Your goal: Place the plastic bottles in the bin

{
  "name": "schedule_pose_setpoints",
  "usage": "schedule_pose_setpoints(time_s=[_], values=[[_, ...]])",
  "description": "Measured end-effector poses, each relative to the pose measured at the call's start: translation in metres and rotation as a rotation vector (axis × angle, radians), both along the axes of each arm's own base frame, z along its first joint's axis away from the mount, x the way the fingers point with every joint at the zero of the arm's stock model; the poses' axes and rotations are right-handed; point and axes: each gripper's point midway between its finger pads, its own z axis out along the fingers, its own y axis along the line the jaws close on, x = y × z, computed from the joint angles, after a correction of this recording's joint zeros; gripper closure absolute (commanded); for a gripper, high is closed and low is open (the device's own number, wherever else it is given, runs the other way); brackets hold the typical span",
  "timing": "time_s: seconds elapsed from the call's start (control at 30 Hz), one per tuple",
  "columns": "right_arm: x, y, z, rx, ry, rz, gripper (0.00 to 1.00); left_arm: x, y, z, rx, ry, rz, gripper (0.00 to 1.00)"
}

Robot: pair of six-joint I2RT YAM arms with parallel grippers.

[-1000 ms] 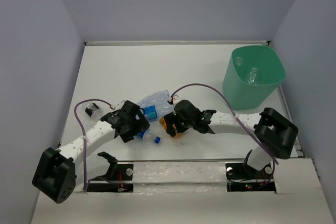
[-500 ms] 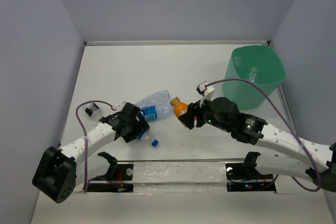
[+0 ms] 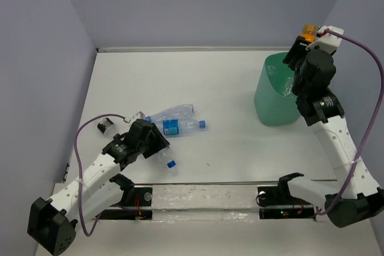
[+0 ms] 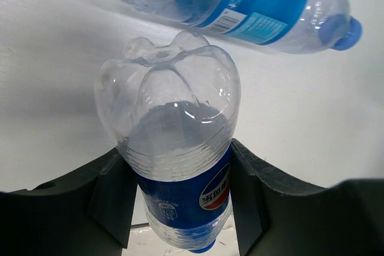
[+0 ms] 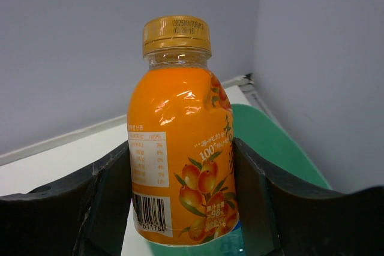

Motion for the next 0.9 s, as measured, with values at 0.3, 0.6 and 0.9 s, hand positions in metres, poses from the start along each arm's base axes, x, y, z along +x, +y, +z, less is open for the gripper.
schedule_pose_setpoints(time_s=[0.3,0.6,0.9], values=[[0.030,-0.036,-0.075,0.021,0.186,-0.096,0.01,0.024,-0.024,0.099,-0.082,-0.223,-0.071,0.49],[-0.003,-0.033,-0.055,0.092,0.110,-0.042,0.06,0.080,-0.095,0.195,-0.156,-0.439,-0.144,0.49],[-0.098,0.006,0.050,0.227,-0.223,0.288,0.08,0.152,-0.217,0.301,-0.255,-0.688,-0.192,0.49]])
